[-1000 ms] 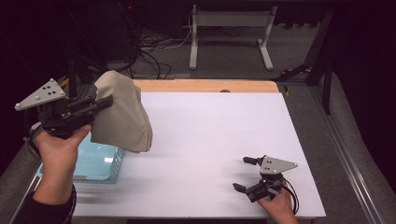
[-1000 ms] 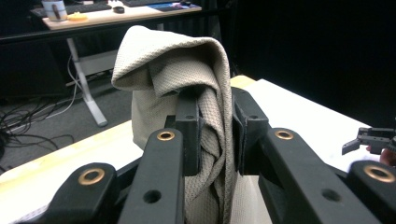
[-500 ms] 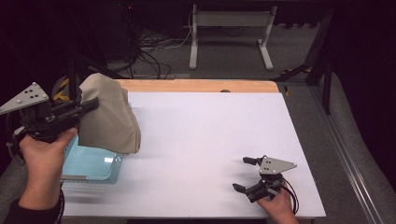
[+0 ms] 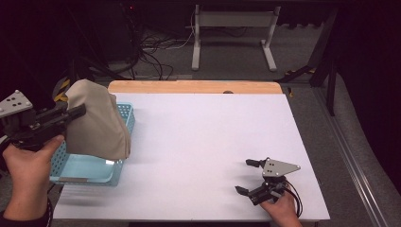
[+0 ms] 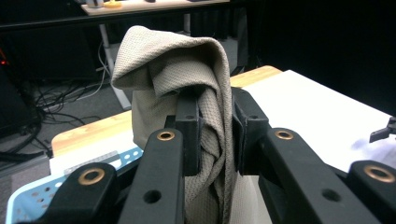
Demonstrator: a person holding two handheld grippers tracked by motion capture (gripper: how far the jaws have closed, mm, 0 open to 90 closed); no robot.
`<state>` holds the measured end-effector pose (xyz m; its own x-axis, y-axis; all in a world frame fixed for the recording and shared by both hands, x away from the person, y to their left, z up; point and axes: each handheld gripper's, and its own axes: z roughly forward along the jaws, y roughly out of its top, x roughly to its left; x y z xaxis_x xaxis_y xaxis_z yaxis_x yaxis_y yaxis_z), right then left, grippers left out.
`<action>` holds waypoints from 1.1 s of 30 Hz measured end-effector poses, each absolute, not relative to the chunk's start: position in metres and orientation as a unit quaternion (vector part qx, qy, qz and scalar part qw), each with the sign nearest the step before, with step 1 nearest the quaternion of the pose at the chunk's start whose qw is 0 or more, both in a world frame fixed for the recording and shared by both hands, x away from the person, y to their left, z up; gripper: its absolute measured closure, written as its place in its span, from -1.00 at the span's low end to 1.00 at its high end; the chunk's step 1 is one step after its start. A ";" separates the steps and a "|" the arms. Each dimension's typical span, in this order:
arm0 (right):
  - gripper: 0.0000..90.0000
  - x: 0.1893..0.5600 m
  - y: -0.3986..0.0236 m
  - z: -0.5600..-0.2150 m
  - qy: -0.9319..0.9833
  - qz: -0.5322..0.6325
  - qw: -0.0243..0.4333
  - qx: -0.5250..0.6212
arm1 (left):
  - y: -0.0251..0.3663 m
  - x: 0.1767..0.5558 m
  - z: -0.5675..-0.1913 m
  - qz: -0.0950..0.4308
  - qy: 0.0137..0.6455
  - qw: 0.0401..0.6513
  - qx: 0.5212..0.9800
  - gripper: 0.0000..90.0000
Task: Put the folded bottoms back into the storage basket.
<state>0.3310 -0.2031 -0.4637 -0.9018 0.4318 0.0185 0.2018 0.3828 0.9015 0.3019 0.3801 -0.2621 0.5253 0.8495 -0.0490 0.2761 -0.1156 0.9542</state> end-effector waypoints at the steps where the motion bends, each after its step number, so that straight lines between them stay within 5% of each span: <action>1: -0.99 0.331 -0.203 -0.464 0.824 0.521 0.111 0.192 | 0.381 0.301 -0.263 0.272 0.406 0.527 0.695 0.68; 33: -0.99 0.331 -0.202 -0.464 0.825 0.519 0.111 0.192 | 0.419 0.290 -0.297 0.251 0.464 0.486 0.697 0.68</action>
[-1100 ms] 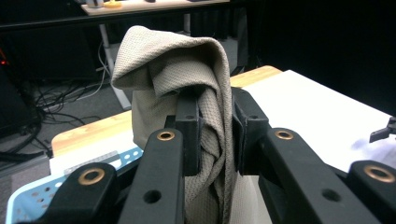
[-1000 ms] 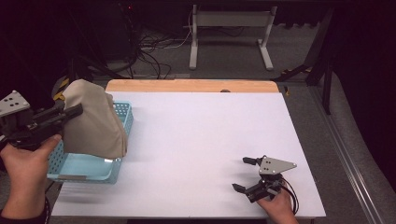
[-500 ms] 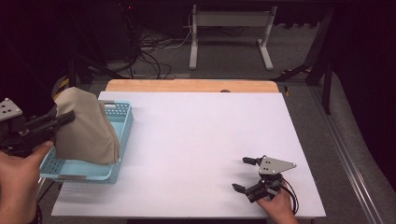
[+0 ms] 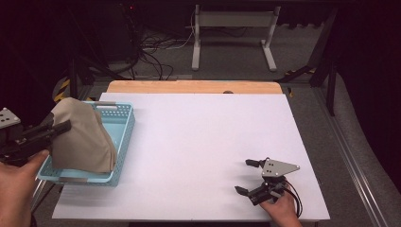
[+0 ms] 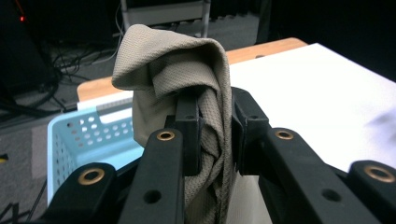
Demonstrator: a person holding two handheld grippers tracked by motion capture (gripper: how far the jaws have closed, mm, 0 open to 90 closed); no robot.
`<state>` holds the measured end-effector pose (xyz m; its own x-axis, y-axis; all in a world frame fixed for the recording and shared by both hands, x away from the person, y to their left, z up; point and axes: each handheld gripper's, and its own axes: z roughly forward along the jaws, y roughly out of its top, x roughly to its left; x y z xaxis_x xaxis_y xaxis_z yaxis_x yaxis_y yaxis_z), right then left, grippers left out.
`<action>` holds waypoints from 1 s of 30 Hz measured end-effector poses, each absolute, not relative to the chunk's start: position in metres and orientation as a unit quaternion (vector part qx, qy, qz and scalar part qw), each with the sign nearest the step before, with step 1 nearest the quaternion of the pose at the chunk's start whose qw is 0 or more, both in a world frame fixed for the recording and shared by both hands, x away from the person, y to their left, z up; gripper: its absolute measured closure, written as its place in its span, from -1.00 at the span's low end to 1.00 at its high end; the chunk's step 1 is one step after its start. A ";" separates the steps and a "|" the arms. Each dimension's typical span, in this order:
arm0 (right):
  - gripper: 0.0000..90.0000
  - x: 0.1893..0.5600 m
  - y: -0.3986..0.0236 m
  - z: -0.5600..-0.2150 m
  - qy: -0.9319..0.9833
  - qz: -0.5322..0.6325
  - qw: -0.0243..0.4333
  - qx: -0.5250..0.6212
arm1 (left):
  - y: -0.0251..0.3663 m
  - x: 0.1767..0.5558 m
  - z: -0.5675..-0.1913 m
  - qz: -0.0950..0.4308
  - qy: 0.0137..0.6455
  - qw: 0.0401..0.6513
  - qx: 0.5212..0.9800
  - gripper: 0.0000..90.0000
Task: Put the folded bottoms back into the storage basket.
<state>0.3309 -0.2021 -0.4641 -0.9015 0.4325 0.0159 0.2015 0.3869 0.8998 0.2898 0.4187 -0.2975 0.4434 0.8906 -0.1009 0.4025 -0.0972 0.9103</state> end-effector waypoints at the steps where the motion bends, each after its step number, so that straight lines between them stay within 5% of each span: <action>1: -0.99 0.331 -0.202 -0.464 0.826 0.519 0.111 0.192 | 0.420 0.290 -0.299 0.247 0.466 0.484 0.698 0.68; 30: -0.99 0.331 -0.202 -0.464 0.827 0.518 0.110 0.191 | 0.422 0.315 -0.341 0.202 0.491 0.462 0.711 0.67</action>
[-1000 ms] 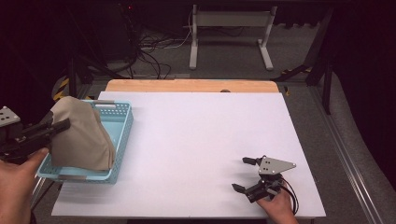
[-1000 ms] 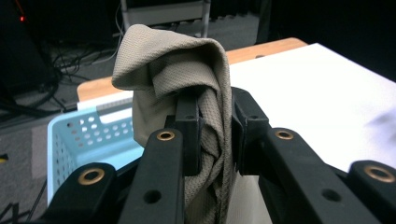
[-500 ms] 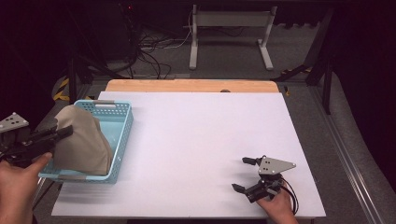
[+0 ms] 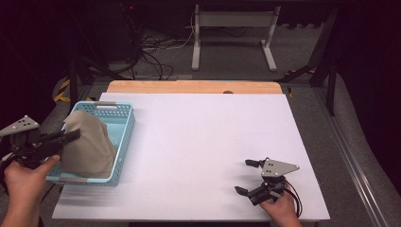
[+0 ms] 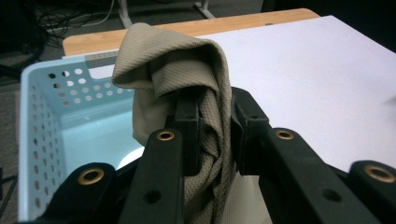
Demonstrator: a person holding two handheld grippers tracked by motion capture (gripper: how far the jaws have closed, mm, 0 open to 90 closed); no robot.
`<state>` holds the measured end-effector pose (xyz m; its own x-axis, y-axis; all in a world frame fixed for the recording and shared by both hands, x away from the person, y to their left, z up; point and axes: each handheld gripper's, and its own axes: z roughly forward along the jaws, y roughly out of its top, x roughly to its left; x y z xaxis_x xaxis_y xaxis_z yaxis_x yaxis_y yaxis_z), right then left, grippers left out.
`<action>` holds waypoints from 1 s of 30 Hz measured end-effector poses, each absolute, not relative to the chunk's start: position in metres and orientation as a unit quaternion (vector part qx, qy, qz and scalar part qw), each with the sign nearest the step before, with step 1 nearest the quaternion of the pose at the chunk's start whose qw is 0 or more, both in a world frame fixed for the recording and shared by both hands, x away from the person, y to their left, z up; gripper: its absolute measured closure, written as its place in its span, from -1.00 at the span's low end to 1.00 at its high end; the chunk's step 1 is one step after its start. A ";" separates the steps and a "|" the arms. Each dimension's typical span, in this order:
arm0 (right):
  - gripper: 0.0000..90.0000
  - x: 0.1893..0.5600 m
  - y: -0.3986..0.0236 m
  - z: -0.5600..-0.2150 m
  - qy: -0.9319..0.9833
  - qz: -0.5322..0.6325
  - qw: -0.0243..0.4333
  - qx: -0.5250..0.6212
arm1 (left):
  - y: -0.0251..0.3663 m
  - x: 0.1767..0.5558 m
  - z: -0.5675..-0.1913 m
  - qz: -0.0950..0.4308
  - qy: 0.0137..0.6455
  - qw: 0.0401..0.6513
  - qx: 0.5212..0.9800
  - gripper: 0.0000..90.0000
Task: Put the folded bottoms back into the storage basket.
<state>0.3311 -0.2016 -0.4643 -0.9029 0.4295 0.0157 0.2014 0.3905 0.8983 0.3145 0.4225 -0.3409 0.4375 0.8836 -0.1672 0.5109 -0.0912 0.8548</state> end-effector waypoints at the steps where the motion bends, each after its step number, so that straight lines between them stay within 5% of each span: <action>1: -0.99 0.331 -0.202 -0.464 0.827 0.518 0.110 0.191 | 0.421 0.317 -0.342 0.201 0.491 0.461 0.711 0.67; 30: -0.99 0.331 -0.202 -0.464 0.826 0.519 0.108 0.190 | 0.408 0.384 -0.376 0.169 0.501 0.393 0.753 0.64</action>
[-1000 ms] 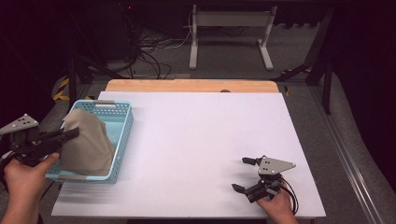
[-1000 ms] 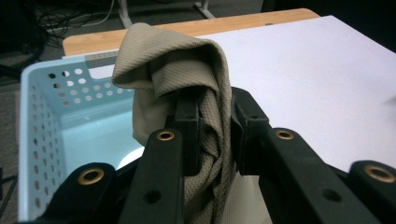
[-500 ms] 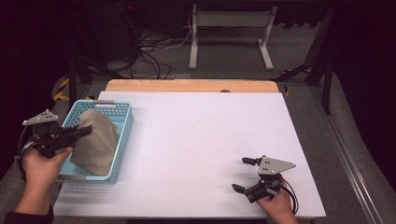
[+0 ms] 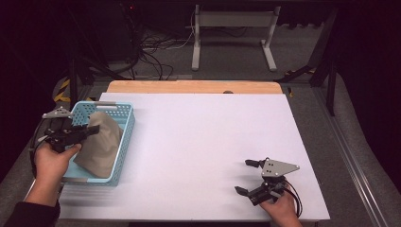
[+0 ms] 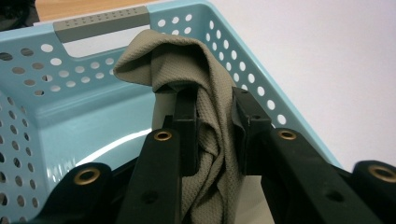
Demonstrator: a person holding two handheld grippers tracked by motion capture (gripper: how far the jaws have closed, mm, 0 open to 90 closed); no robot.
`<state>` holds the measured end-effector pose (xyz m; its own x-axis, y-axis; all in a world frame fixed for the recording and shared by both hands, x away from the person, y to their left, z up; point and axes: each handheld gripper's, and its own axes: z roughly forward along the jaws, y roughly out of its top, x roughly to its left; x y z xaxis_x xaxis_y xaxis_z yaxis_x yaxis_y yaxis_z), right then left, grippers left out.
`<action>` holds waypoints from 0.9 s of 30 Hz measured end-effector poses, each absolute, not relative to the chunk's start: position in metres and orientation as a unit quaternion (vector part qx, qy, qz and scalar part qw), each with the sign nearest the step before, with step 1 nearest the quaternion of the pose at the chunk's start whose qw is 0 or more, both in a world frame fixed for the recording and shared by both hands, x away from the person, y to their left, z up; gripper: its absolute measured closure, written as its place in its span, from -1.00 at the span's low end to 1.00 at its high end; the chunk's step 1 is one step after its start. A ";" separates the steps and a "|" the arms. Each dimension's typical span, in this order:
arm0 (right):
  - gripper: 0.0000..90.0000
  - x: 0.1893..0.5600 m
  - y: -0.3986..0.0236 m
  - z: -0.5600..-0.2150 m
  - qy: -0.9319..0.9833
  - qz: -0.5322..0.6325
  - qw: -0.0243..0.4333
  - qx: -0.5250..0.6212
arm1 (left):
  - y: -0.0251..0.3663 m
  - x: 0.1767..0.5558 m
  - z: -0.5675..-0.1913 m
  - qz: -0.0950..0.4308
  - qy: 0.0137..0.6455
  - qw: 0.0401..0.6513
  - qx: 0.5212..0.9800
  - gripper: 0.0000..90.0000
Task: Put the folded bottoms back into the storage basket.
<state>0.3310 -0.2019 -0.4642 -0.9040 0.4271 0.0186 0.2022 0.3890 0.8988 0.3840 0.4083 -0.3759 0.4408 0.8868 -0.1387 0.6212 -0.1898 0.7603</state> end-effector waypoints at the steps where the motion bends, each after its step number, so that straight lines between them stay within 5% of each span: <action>1: -0.99 0.331 -0.202 -0.464 0.827 0.519 0.108 0.190 | 0.408 0.386 -0.377 0.167 0.504 0.393 0.751 0.64; 27: -0.99 0.331 -0.201 -0.464 0.827 0.519 0.107 0.188 | 0.422 0.418 -0.404 0.171 0.558 0.299 0.755 0.55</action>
